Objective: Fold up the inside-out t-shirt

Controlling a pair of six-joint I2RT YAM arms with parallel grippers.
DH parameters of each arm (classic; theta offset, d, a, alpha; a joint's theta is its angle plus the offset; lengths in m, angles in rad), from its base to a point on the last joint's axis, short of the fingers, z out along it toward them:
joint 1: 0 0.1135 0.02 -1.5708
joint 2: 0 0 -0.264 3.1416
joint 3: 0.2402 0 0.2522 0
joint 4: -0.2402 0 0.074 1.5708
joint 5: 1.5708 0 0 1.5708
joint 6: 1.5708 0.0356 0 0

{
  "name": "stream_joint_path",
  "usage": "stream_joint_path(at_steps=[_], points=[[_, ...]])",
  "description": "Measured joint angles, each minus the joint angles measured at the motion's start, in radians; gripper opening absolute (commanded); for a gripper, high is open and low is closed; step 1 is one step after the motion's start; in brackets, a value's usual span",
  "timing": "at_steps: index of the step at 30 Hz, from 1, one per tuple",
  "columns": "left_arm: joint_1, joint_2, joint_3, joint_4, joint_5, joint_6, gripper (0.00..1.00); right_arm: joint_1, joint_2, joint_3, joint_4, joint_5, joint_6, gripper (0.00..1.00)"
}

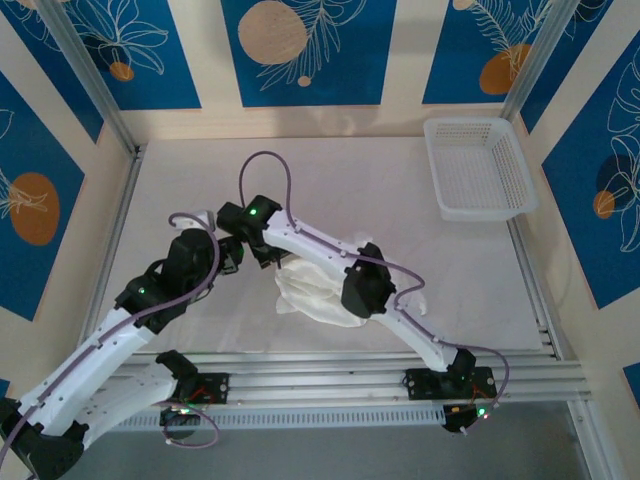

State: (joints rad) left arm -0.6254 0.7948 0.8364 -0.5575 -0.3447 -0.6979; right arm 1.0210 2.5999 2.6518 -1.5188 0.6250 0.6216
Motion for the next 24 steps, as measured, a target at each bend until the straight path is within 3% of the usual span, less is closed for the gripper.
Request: stream_joint_path(at_steps=[5,9,11,13,15,17,21,24], points=[[0.001,-0.009,-0.004,-0.012,-0.007,0.006,0.40,0.003,0.093,0.148,-0.066,-0.005,0.011,0.46],[0.002,-0.025,-0.010,-0.012,-0.008,0.013,0.40,0.007,0.103,0.168,-0.081,-0.011,0.016,0.37],[0.002,-0.031,-0.012,-0.012,-0.007,0.016,0.40,0.009,0.103,0.167,-0.089,-0.016,0.018,0.40],[0.002,-0.035,-0.015,-0.013,-0.008,0.017,0.40,0.010,0.102,0.154,-0.092,-0.024,0.016,0.56],[0.002,-0.035,-0.018,-0.021,-0.008,0.017,0.40,0.009,0.097,0.125,-0.092,-0.032,0.009,0.65],[0.002,-0.036,-0.024,-0.029,-0.008,0.016,0.40,0.009,0.086,0.083,-0.094,-0.043,0.007,0.64],[0.002,-0.040,-0.034,-0.036,-0.005,0.016,0.40,0.012,0.059,-0.001,-0.094,-0.054,0.011,0.49],[0.002,-0.042,-0.034,-0.037,-0.002,0.016,0.40,0.014,0.049,-0.016,-0.095,-0.053,0.011,0.47]])
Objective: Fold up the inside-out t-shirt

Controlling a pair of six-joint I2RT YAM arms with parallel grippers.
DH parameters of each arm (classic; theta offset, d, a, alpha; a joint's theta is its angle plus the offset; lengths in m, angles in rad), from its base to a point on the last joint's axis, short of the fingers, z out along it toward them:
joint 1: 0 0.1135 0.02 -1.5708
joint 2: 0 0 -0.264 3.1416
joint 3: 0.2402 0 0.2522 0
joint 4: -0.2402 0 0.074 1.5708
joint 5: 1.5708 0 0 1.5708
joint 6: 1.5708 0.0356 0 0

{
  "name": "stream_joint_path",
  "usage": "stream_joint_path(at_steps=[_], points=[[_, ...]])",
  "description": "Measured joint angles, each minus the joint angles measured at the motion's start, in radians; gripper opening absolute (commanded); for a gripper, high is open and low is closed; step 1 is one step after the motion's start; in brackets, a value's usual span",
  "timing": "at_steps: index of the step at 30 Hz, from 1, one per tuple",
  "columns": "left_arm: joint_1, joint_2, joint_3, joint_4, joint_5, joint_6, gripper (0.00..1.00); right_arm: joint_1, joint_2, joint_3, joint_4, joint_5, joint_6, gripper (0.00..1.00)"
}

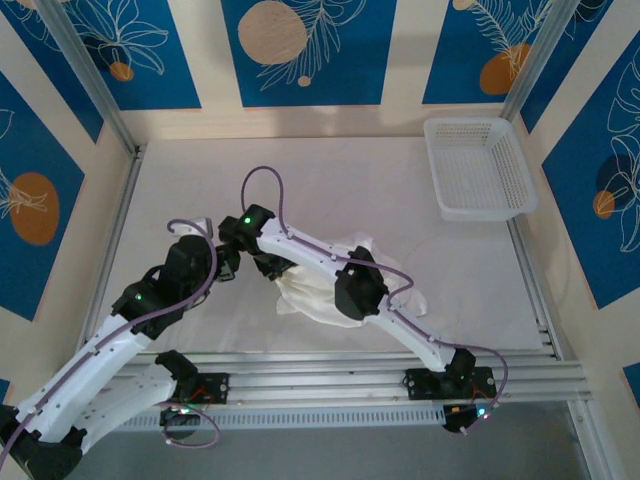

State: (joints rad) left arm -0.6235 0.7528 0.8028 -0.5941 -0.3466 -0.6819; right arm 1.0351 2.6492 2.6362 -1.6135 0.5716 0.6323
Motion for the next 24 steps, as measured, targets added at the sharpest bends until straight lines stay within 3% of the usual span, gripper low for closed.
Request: stream_joint_path(at_steps=[3,8,16,22,24], points=[[0.000,-0.004,0.000,0.003,0.002,0.000,0.40,0.000,-0.003,0.003,0.000,0.001,0.000,0.52],[0.000,-0.006,0.000,0.010,0.002,-0.001,0.40,0.001,-0.003,0.066,-0.004,-0.003,0.002,0.46],[0.000,-0.006,0.000,0.010,0.002,-0.001,0.41,0.005,-0.027,0.080,-0.003,-0.025,-0.017,0.15],[0.000,-0.006,0.000,0.010,0.002,-0.001,0.41,-0.001,-0.035,0.056,-0.003,-0.026,-0.041,0.00],[0.000,-0.006,0.000,0.010,0.002,-0.001,0.41,-0.005,-0.061,0.037,-0.003,-0.026,-0.058,0.00]])
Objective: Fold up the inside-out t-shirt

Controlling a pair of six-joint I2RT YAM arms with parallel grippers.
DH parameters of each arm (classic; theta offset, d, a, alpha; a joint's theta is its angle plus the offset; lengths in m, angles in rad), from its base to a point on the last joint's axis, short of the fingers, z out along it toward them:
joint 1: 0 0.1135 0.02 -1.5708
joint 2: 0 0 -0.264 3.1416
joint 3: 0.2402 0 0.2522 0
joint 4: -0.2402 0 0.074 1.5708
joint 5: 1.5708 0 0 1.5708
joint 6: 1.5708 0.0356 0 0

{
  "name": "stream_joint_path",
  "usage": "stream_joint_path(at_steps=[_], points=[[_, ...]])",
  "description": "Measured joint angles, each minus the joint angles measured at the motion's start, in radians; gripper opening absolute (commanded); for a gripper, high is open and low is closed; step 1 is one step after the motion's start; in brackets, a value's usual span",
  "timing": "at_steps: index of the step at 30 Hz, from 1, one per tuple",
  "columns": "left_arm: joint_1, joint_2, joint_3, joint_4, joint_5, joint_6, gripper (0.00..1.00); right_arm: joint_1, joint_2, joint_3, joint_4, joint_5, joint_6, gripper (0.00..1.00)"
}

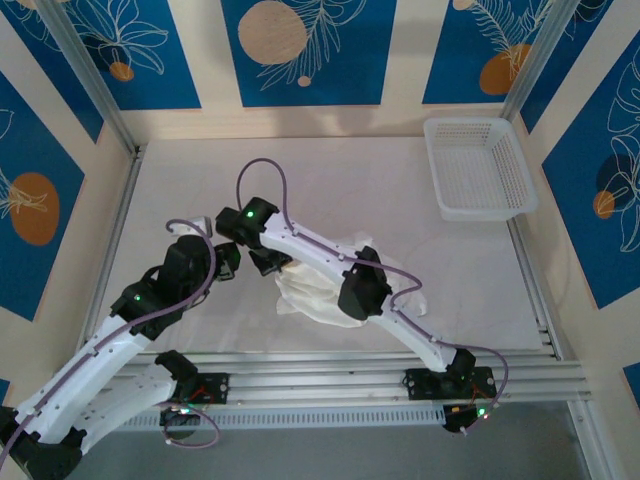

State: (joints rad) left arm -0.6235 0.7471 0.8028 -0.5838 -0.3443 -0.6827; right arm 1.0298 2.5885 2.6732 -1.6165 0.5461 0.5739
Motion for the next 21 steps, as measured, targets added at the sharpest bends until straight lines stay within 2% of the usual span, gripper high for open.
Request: stream_joint_path(at_steps=[5,11,16,19,21], points=[[0.000,0.000,0.000,0.003,0.004,0.000,0.41,-0.031,-0.166,-0.122,0.003,0.042,-0.036,0.00],[0.000,0.020,0.000,0.047,0.064,0.006,0.39,-0.132,-0.508,-0.263,0.009,0.124,-0.055,0.00],[-0.006,0.114,-0.005,0.171,0.299,0.038,0.40,-0.244,-0.840,-0.449,0.172,0.132,-0.071,0.00],[-0.051,0.223,-0.006,0.237,0.420,0.055,0.46,-0.283,-1.017,-0.614,0.337,0.126,-0.077,0.00],[-0.117,0.332,-0.003,0.253,0.465,0.075,0.57,-0.311,-1.102,-0.713,0.446,0.105,-0.074,0.00]])
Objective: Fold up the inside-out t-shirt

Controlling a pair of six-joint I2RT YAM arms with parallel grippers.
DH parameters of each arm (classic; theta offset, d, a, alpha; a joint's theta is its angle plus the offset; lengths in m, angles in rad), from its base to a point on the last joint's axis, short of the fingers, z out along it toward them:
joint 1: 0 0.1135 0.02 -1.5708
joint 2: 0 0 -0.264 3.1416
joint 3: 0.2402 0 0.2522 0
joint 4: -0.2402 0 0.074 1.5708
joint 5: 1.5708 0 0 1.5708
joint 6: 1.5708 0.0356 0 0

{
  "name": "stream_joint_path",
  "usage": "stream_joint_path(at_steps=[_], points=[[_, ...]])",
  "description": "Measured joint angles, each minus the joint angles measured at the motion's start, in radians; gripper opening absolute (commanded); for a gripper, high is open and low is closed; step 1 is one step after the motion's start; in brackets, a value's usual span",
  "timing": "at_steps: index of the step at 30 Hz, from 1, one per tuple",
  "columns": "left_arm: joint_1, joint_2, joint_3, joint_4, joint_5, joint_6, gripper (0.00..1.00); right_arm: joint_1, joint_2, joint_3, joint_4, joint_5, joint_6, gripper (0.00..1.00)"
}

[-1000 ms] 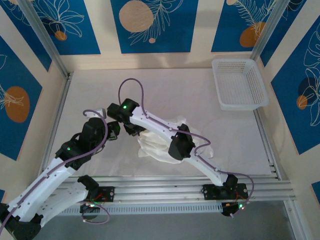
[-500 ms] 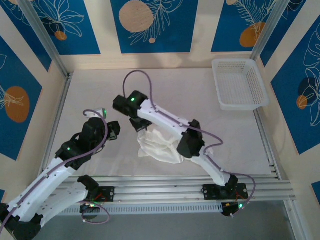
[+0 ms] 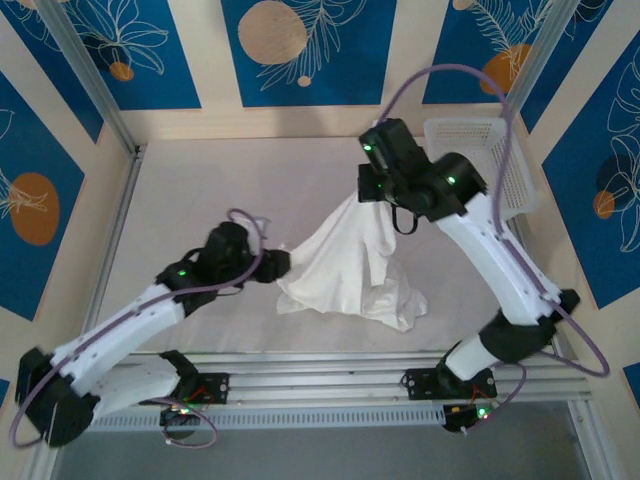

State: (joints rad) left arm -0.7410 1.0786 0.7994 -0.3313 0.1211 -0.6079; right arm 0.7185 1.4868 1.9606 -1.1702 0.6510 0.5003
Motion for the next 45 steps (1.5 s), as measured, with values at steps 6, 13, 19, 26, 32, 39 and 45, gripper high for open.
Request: stream_joint_path(at_steps=[6,13,19,26,32,39,45], points=[[-0.142,0.230,-0.017,0.031,0.027,0.033,0.83,-0.051,-0.084,-0.168,0.192,-0.082,0.007,0.00],[-0.150,0.353,-0.017,0.055,-0.087,0.039,0.00,-0.089,-0.146,-0.301,0.267,-0.157,0.046,0.00],[-0.089,0.322,-0.009,0.053,-0.121,0.043,0.00,-0.209,-0.288,-0.403,0.284,-0.216,0.118,0.00],[0.094,0.154,0.101,0.055,-0.023,0.111,0.29,-0.213,-0.343,-0.403,0.349,-0.291,0.129,0.00],[0.062,0.189,0.120,0.099,0.104,0.166,0.87,-0.213,-0.317,-0.402,0.372,-0.338,0.129,0.00],[0.058,0.298,-0.023,0.087,0.027,0.108,0.99,-0.213,-0.304,-0.402,0.377,-0.372,0.129,0.00],[0.058,0.465,-0.040,0.203,0.090,0.036,0.00,-0.212,-0.301,-0.402,0.377,-0.390,0.132,0.00]])
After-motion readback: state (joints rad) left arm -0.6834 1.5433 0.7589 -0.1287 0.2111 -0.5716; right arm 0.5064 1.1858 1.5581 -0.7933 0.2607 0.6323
